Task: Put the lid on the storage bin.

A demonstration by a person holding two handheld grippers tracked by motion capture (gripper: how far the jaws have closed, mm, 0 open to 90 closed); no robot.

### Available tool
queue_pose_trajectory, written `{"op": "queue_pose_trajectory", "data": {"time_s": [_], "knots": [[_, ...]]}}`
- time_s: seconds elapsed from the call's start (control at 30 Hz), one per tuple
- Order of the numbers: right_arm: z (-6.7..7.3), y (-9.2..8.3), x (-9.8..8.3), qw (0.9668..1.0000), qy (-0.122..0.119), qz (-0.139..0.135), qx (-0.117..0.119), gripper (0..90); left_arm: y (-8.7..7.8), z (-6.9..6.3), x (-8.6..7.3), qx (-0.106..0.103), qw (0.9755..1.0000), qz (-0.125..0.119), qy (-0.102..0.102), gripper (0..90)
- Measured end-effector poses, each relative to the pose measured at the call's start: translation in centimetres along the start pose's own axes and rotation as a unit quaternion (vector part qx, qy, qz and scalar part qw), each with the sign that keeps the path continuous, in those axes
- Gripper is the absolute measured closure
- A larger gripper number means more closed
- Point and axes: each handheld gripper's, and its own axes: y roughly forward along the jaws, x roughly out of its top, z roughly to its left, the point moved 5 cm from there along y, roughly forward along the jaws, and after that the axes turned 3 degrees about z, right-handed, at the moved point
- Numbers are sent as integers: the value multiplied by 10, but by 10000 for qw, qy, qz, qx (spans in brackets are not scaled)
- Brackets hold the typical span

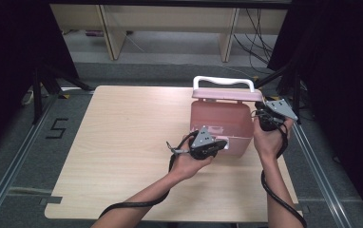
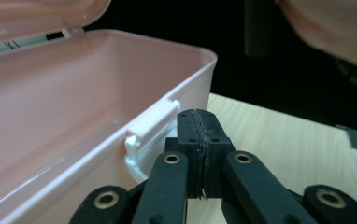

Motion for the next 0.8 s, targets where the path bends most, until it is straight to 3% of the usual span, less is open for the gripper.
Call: {"op": "queue_pose_trajectory", "data": {"time_s": [0.2, 0.43, 0.47, 0.53, 0.63, 0.73, 0.8], "knots": [[-1, -2, -3, 10000, -53, -17, -14, 887, -14, 6, 13, 146, 9998, -124, 56, 896], [-1, -3, -8, 9999, -116, -20, -14, 886, -25, 22, 16, 378, 9990, -174, -150, 898], [0, -4, -9, 10000, -25, 26, -9, 886, -26, 24, 16, 402, 9989, -191, -169, 898], [-1, -3, -10, 9999, -115, 2, 12, 886, -29, 28, 18, 441, 9986, -217, -192, 898], [1, -5, -12, 10000, 14, 71, -6, 886, -34, 33, 20, 502, 9981, -270, -247, 898], [0, -5, -12, 9999, -135, 3, -2, 886, -38, 37, 24, 535, 9977, -328, -256, 898], [1, -6, -14, 10000, -21, 78, 3, 885, -40, 40, 27, 570, 9974, -363, -265, 898]]}}
